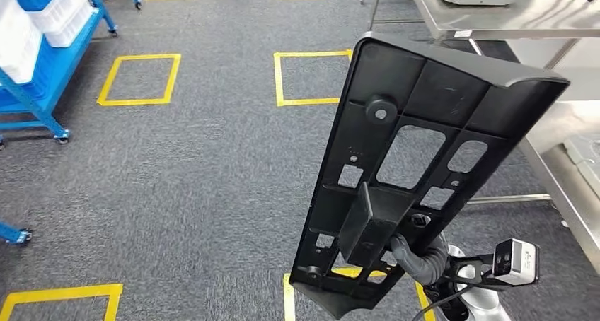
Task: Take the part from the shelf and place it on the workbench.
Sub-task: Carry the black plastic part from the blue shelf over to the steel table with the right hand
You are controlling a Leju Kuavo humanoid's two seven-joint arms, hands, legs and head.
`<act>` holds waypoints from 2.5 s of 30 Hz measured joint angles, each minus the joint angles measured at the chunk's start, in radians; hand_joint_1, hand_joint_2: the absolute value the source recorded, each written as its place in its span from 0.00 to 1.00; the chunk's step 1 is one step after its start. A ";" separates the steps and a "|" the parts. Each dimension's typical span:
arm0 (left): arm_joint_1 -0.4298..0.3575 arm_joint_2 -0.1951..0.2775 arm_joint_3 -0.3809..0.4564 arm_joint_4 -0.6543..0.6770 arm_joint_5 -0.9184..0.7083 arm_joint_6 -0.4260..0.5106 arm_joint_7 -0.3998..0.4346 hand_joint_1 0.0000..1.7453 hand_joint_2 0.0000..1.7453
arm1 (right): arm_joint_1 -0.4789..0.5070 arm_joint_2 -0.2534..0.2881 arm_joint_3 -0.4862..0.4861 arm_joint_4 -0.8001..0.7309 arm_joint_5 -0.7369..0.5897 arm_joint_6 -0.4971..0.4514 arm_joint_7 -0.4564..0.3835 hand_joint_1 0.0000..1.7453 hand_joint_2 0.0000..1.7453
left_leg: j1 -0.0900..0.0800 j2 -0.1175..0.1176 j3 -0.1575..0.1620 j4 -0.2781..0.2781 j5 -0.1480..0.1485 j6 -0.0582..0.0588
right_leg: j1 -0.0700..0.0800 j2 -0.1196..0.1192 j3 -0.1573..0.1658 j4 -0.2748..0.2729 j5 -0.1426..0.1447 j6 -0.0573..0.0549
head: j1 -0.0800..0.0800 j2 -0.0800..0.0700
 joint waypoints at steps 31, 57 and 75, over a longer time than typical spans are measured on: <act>0.001 -0.054 0.012 0.000 0.003 -0.023 0.031 0.00 1.00 | -0.117 0.050 0.012 0.098 -0.080 -0.023 0.145 1.00 1.00 | 0.002 0.000 -0.019 0.007 0.011 0.004 | 0.002 -0.016 0.008 0.009 -0.019 0.005 | 0.000 0.000; 0.018 -0.048 0.078 0.000 0.008 -0.017 0.010 0.00 1.00 | -0.210 0.057 0.110 0.127 -0.106 -0.049 0.134 1.00 1.00 | 0.007 -0.043 -0.039 0.038 0.003 -0.030 | 0.005 0.013 0.043 -0.026 -0.005 -0.020 | 0.000 0.000; 0.012 -0.049 0.100 0.000 0.003 -0.005 0.008 0.00 1.00 | -0.251 0.070 0.143 0.153 -0.110 -0.064 0.132 1.00 1.00 | -0.016 0.147 -0.015 0.014 -0.008 -0.010 | 0.024 -0.151 0.049 -0.042 -0.004 -0.027 | 0.000 0.000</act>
